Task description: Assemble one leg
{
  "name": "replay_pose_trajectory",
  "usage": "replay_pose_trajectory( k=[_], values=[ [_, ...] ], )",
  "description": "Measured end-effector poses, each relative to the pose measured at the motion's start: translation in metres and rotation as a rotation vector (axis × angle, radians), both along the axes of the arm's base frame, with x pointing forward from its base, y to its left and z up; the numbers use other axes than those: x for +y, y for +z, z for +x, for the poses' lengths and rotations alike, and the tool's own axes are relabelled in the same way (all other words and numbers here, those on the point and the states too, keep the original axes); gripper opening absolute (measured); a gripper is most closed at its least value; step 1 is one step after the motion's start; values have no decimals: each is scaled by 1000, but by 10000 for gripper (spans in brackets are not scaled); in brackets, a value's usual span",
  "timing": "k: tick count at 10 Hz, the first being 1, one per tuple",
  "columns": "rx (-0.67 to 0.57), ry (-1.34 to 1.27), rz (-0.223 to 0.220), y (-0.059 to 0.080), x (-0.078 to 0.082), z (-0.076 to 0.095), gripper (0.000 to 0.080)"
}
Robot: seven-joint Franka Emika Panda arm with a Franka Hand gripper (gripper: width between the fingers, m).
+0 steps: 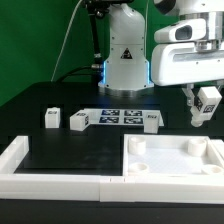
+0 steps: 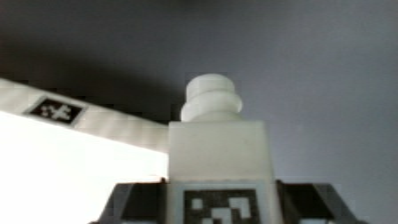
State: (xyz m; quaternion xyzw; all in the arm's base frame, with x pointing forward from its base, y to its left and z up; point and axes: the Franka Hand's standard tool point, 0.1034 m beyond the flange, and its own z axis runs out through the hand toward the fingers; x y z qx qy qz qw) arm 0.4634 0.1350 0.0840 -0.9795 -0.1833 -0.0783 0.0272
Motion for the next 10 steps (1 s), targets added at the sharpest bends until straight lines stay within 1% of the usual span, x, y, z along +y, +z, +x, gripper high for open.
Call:
replay_pose_trajectory(
  k=[1,2,3,4,5,6,7,8,10],
  values=[
    [-74,61,6,5,-21,23,289],
    [-40,76,-5,11,-33,37,289],
    [-40,85,-6,26,-41,65,289],
    [-33,77,6,35,-51,90,289],
    [-18,66,17,37,-59,105,289],
    [9,36,35,36,-58,116,290],
    [12,1,50,34,-50,126,290],
    [-22,20,47,33,-52,129,290],
    [-19,19,46,32,-52,128,290]
  ],
)
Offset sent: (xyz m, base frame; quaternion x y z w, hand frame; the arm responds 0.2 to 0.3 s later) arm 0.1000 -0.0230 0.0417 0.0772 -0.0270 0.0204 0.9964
